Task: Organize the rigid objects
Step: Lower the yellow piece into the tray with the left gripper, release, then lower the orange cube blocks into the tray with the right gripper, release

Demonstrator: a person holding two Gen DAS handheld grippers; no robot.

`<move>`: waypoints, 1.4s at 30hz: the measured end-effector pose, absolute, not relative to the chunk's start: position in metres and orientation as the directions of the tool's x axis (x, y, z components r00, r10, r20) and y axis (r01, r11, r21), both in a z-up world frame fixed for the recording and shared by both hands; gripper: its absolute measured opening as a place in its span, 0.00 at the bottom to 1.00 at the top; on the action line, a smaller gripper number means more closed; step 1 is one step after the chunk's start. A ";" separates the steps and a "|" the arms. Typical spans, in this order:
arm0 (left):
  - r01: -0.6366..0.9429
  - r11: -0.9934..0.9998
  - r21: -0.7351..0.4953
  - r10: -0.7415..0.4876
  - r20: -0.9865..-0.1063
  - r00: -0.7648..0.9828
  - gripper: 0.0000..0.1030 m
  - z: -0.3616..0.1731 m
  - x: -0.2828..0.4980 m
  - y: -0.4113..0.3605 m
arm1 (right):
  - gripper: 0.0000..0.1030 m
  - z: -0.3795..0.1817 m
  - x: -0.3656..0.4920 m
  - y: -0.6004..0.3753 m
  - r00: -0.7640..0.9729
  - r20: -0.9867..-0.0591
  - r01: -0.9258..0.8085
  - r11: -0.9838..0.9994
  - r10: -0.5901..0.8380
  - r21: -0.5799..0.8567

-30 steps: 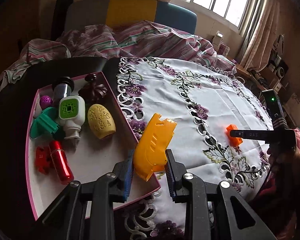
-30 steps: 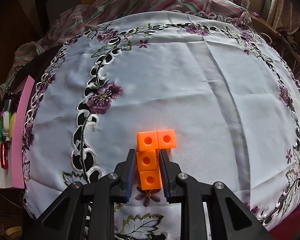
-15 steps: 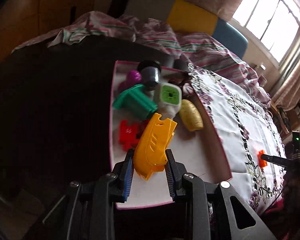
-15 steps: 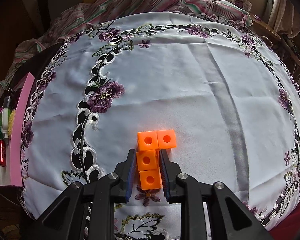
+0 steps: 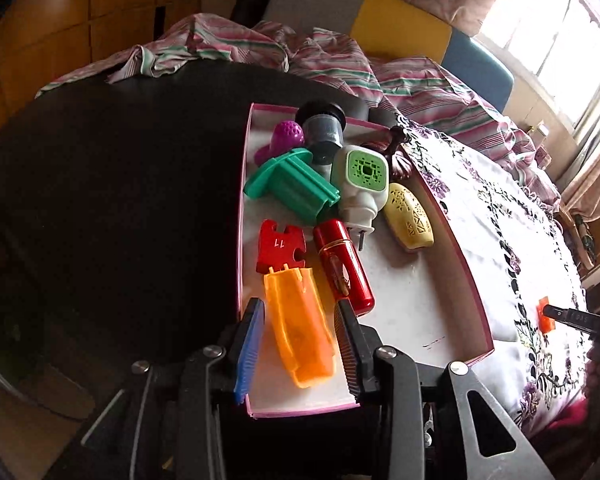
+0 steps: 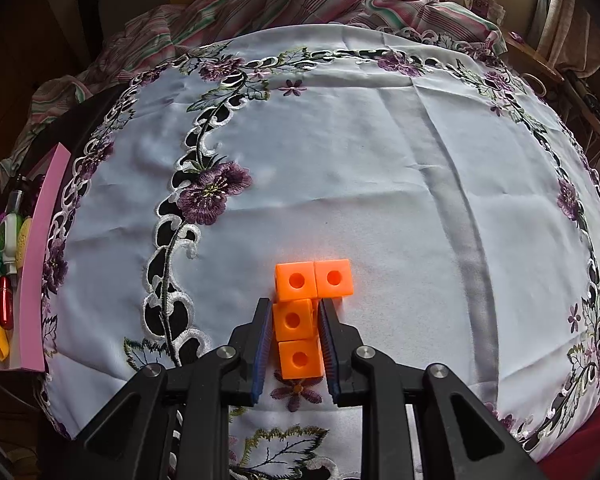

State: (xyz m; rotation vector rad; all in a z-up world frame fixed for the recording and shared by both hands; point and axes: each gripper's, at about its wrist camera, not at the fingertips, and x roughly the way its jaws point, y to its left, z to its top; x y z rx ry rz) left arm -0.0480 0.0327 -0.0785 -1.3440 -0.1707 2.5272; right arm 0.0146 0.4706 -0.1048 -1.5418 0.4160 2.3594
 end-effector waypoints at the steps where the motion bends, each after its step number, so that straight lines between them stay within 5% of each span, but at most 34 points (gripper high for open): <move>1: -0.185 -0.957 -0.224 0.289 -0.792 -0.538 0.36 -0.077 -0.048 0.033 | 0.22 -0.105 0.015 0.471 -0.384 -0.919 -0.394 -0.916 0.084 0.081; 13: -0.197 -0.971 -0.138 0.232 -0.759 -0.608 0.44 -0.055 -0.043 0.036 | 0.21 -0.076 0.018 0.456 -0.505 -0.861 -0.352 -0.925 0.058 0.144; 25: -0.180 -0.976 -0.124 0.212 -0.747 -0.630 0.48 -0.049 -0.034 0.027 | 0.21 -0.030 -0.026 0.288 -0.591 -0.778 0.088 -0.975 -0.216 0.204; 42: -0.130 -0.981 -0.143 0.193 -0.750 -0.633 0.48 -0.051 -0.034 0.007 | 0.21 -0.070 -0.082 0.188 -0.438 -0.857 0.242 -0.954 -0.270 0.177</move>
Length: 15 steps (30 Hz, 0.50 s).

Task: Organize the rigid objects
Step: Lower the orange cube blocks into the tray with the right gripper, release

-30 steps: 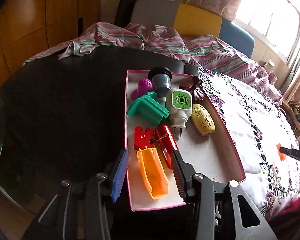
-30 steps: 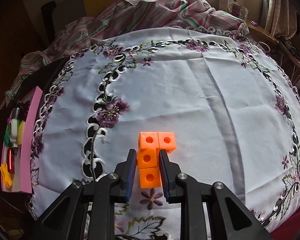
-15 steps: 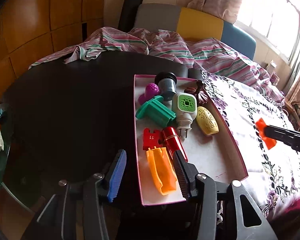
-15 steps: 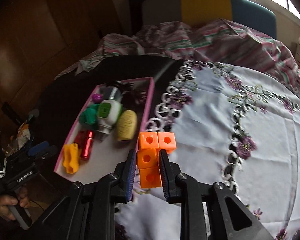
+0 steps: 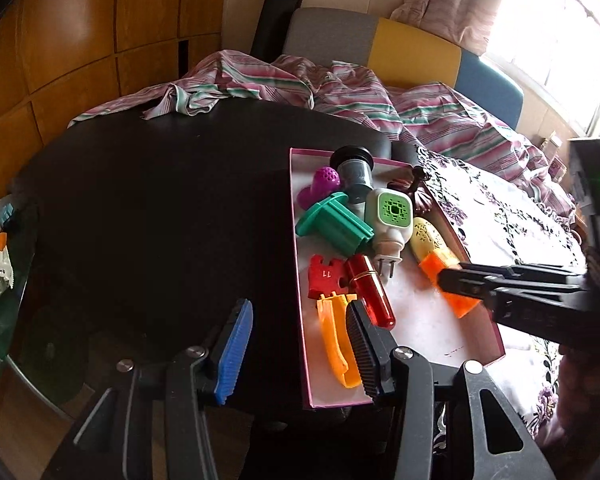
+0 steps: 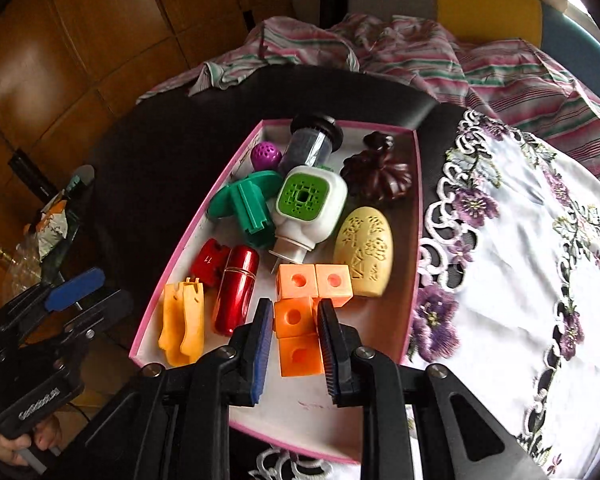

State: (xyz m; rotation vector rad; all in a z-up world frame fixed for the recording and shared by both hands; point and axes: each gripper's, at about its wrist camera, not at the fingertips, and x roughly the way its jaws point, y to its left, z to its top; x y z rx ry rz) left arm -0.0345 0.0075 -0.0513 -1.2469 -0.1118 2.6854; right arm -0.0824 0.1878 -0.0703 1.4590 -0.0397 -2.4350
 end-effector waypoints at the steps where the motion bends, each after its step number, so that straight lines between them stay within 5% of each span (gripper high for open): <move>1: -0.128 -0.982 -0.142 0.191 -0.751 -0.632 0.48 -0.052 -0.035 0.007 | 0.21 -0.075 -0.086 0.185 -0.425 -0.866 0.239 -0.956 -0.263 0.173; 15: -0.113 -0.984 -0.140 0.180 -0.752 -0.634 0.56 -0.055 -0.035 0.005 | 0.26 -0.090 -0.095 0.181 -0.417 -0.870 0.196 -0.961 -0.264 0.197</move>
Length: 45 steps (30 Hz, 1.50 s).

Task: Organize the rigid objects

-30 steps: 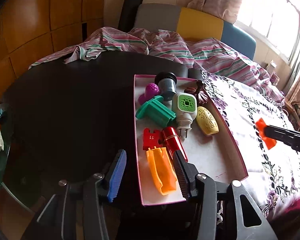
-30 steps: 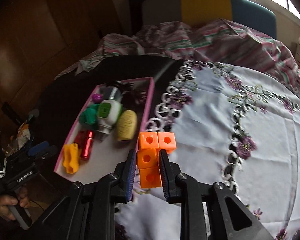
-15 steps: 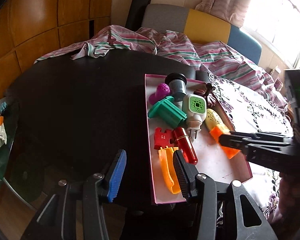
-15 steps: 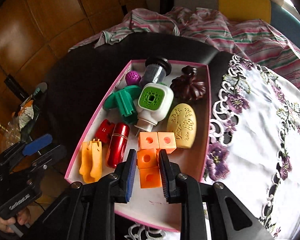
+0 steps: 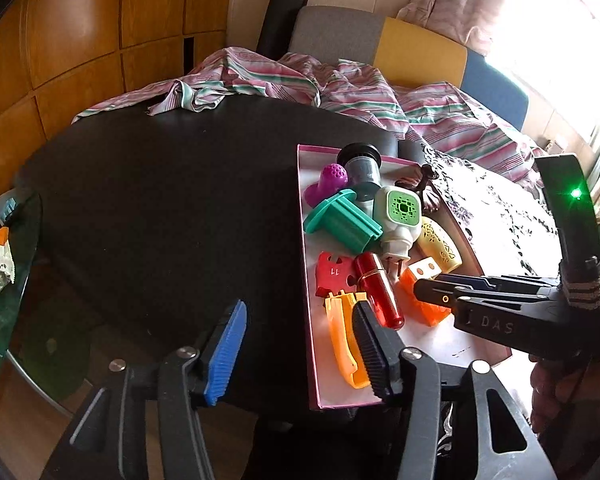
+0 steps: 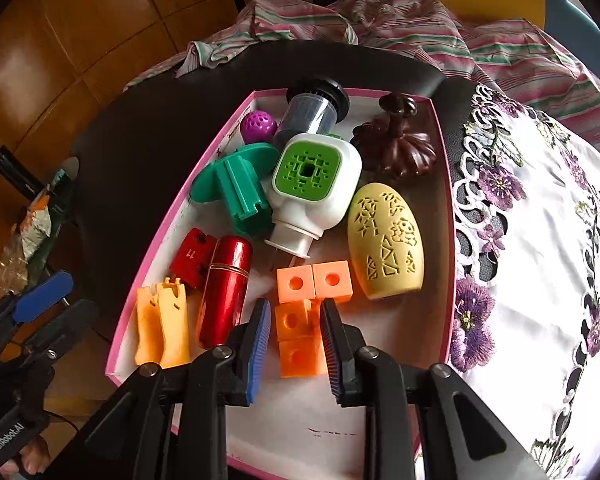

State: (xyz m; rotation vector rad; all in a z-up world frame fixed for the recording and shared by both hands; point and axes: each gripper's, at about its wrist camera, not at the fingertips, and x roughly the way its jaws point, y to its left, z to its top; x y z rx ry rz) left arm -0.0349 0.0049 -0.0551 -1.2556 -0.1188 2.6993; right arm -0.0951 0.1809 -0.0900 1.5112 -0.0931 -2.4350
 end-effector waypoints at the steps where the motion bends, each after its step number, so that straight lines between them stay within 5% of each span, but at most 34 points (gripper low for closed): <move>1: -0.114 -0.984 -0.137 0.178 -0.750 -0.637 0.59 -0.054 -0.035 0.005 | 0.26 -0.088 -0.094 0.182 -0.423 -0.866 0.191 -0.961 -0.266 0.202; 9: -0.102 -0.989 -0.104 0.145 -0.736 -0.661 0.68 -0.048 -0.030 0.010 | 0.36 -0.066 -0.073 0.187 -0.524 -0.825 0.132 -0.977 -0.211 0.165; 17: -0.079 -0.995 -0.067 0.103 -0.695 -0.712 1.00 -0.032 -0.013 0.018 | 0.37 -0.040 -0.039 0.187 -0.663 -0.743 0.046 -0.996 -0.089 0.078; 45: 0.000 -0.999 -0.043 0.027 -0.625 -0.780 1.00 -0.016 0.017 0.022 | 0.37 -0.029 -0.010 0.185 -0.711 -0.700 0.026 -0.998 -0.056 0.054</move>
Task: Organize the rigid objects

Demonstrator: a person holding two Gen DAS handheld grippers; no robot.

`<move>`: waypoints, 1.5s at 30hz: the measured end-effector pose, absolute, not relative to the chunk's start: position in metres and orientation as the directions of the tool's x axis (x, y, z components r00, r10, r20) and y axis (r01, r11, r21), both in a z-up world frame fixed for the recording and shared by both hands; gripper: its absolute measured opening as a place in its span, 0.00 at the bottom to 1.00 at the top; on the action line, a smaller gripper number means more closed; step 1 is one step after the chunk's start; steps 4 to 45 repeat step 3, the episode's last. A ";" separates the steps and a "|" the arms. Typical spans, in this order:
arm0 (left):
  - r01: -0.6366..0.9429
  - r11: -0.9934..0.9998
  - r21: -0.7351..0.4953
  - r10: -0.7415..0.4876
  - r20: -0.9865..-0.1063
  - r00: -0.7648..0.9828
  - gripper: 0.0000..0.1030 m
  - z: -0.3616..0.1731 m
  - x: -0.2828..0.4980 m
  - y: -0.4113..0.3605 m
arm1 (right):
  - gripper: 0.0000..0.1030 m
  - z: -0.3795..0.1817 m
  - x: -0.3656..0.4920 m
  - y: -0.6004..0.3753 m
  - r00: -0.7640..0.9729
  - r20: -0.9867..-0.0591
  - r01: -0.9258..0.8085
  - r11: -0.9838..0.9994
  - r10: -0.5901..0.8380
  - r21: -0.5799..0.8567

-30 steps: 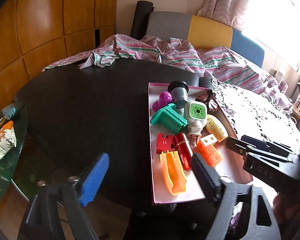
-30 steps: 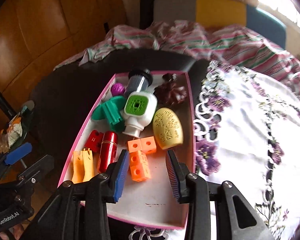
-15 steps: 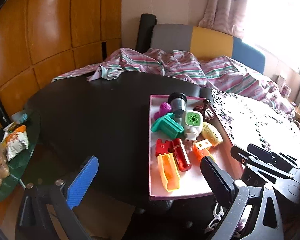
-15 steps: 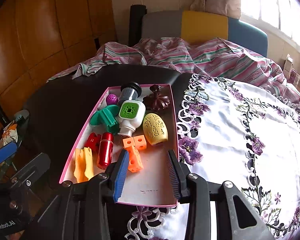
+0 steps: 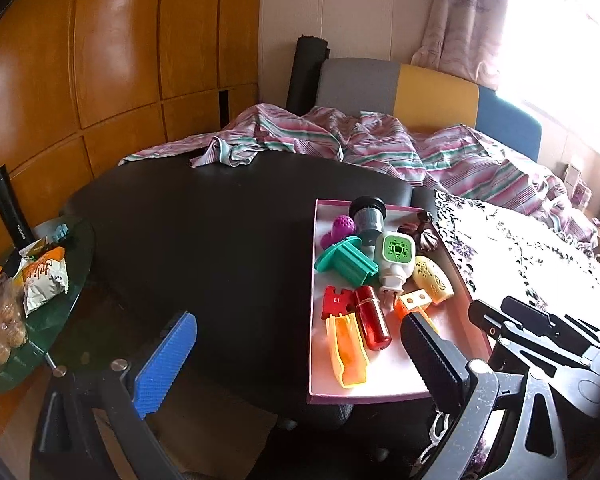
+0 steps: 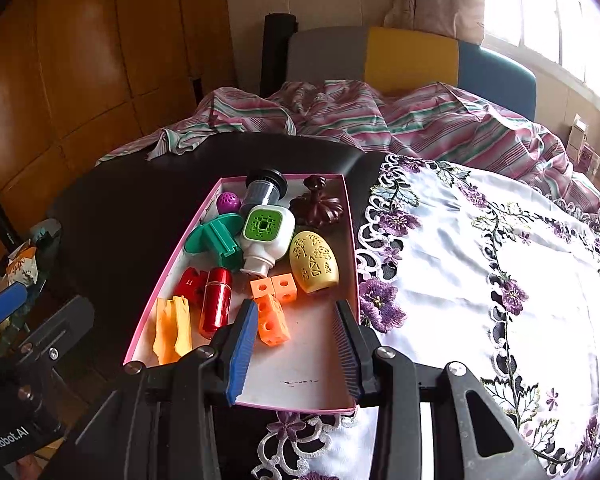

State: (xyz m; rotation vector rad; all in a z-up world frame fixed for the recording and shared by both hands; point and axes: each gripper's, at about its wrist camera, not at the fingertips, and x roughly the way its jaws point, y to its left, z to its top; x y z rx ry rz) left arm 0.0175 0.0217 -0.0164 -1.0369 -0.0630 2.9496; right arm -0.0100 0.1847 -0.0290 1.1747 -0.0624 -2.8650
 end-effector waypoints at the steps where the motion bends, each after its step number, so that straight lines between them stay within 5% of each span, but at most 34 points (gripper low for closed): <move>1: -0.001 -0.999 -0.042 0.027 -0.625 -0.780 1.00 -0.016 0.017 0.022 | 0.37 -0.029 -0.010 0.184 -0.712 -0.699 0.029 -0.998 -0.058 0.053; 45: -0.005 -0.999 -0.046 0.033 -0.627 -0.778 1.00 -0.016 0.017 0.022 | 0.37 -0.028 -0.009 0.183 -0.717 -0.695 0.031 -0.998 -0.058 0.051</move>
